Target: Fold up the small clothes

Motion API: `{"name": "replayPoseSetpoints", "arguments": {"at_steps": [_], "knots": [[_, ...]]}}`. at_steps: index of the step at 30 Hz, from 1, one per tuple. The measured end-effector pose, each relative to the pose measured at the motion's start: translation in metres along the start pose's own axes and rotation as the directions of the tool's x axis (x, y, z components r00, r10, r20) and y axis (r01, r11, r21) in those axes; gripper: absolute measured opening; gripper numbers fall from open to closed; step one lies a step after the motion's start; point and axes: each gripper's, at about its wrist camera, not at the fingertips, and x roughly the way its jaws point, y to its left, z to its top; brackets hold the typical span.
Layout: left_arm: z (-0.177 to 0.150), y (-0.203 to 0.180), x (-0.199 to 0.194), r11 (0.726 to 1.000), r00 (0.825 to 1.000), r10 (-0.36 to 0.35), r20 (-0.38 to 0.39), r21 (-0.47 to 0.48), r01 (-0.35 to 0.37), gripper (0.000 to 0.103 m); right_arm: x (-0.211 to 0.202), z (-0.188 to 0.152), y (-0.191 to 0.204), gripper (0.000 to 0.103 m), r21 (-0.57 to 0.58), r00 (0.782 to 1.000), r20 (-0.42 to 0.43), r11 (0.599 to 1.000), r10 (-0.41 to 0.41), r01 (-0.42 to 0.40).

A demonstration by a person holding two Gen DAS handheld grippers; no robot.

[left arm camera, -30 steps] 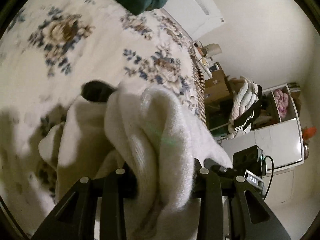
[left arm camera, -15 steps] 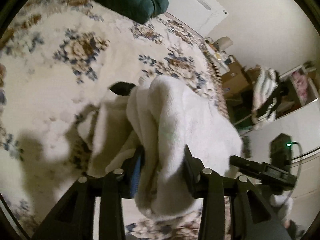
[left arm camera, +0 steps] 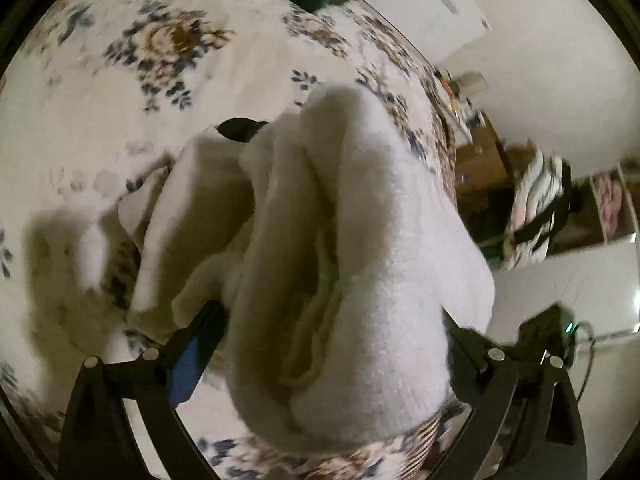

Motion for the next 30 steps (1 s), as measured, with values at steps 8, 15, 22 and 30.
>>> {"name": "replayPoseSetpoints", "arguments": {"at_steps": [8,15,22,30], "knots": [[-0.006,-0.022,-0.01,0.997,0.993,-0.011,0.115,0.077,0.003,0.034,0.02,0.013,-0.017,0.068,0.064,0.989,-0.027,0.987,0.147,-0.146],[-0.034,-0.041,-0.064,0.997,0.97,-0.051,0.238,0.065,0.036,0.031,-0.027,-0.005,0.031,0.051,-0.111,0.989,0.041,0.984,0.143,-0.138],[-0.079,-0.011,-0.044,1.0,0.989,-0.017,0.149,-0.018,0.02,0.032,-0.039,-0.044,0.016,0.051,-0.151,0.996,0.01,0.985,0.09,-0.088],[-0.082,0.001,-0.026,1.0,0.996,0.027,0.088,-0.013,-0.026,0.044,-0.005,-0.057,-0.024,0.066,-0.076,0.999,0.002,0.996,0.038,-0.038]]}}
